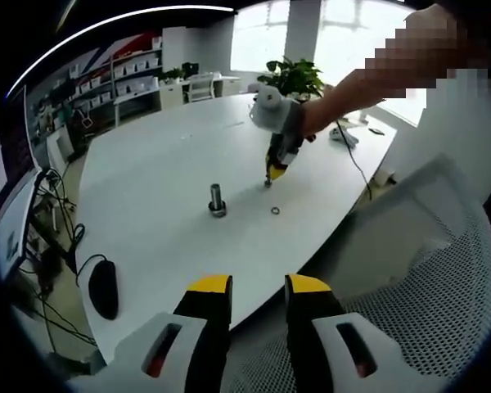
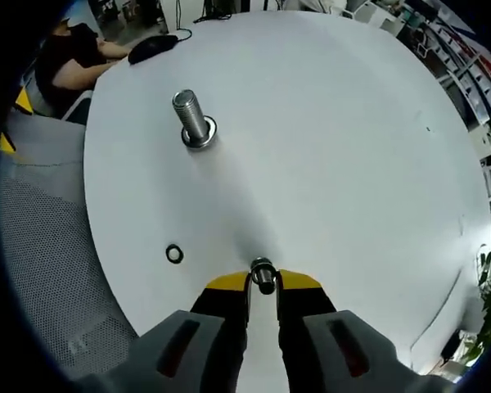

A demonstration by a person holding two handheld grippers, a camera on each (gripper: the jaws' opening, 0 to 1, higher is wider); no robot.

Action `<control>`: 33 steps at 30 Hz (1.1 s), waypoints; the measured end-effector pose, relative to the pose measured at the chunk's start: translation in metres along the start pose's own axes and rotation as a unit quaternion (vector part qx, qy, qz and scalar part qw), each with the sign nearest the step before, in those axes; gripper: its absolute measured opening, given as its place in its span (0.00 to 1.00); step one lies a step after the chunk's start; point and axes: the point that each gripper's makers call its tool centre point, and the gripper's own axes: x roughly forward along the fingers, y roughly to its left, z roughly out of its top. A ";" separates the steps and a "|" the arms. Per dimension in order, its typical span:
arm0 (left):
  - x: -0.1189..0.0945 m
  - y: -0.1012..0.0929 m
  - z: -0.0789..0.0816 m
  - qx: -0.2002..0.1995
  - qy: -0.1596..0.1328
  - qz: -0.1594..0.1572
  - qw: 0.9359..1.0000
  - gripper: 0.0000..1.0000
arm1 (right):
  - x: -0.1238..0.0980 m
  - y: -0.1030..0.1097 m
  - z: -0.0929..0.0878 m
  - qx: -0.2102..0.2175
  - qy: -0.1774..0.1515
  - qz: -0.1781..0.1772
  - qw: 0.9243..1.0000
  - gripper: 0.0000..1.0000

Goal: Place the washer onto the threaded stud by aligning its center hole with the stud, sliding it down to the base, and recovering from edge contact or off-axis alignment until the washer reaches the visible bottom stop.

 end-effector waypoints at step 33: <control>0.000 0.000 -0.002 -0.001 0.003 0.000 1.000 0.24 | 0.014 0.007 -0.009 0.023 0.018 0.002 1.000 0.21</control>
